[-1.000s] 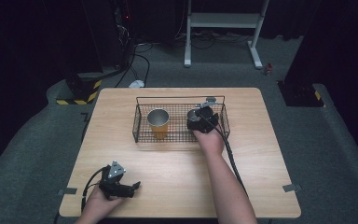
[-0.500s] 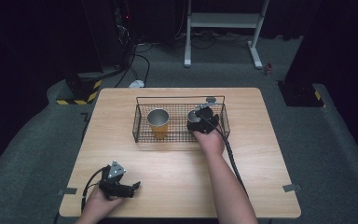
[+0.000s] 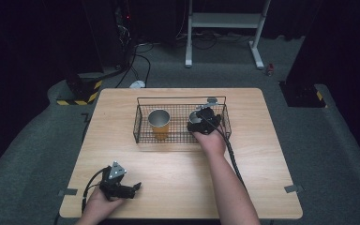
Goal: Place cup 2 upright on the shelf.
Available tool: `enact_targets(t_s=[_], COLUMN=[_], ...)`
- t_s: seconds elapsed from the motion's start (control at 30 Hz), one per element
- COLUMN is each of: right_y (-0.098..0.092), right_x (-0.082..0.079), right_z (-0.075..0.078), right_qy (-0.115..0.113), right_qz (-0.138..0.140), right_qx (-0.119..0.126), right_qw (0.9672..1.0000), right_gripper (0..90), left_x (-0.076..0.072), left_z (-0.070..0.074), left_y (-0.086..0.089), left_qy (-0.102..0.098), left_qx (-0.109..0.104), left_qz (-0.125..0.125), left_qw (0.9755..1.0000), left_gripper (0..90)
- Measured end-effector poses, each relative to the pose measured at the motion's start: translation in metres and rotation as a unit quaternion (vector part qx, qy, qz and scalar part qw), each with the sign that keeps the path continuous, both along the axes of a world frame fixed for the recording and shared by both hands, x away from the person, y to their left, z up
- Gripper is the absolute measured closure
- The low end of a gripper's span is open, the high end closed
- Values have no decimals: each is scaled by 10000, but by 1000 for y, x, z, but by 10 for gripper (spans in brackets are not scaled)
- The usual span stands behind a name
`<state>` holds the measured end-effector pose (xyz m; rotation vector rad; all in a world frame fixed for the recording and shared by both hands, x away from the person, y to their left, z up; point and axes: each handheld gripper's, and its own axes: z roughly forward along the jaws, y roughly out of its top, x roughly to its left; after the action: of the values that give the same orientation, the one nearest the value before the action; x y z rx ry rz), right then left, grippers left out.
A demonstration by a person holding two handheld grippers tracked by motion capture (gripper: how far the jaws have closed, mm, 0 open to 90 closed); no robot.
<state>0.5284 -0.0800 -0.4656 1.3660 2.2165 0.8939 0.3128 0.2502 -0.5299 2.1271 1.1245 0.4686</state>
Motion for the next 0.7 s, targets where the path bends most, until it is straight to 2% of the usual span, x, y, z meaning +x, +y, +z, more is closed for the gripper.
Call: enact_targets(t_s=[0.3,0.33,0.7], right_y=[-2,-2,-3], right_x=[-2,-3,-9], right_z=[6,8,18], right_qy=[-66,-144,-333], right_qz=[-45,-14,2], right_qx=[73,61,84], right_qw=[9999,9999,9994], right_gripper=[98,98,99], left_x=[0,0,0], left_z=[0,0,0], left_y=[0,0,0], left_qy=[5,-2,-8], left_qx=[12,28,49], left_qz=[-8,-16,-23], left_qw=[10000,10000,10000], left_gripper=[23,23,22])
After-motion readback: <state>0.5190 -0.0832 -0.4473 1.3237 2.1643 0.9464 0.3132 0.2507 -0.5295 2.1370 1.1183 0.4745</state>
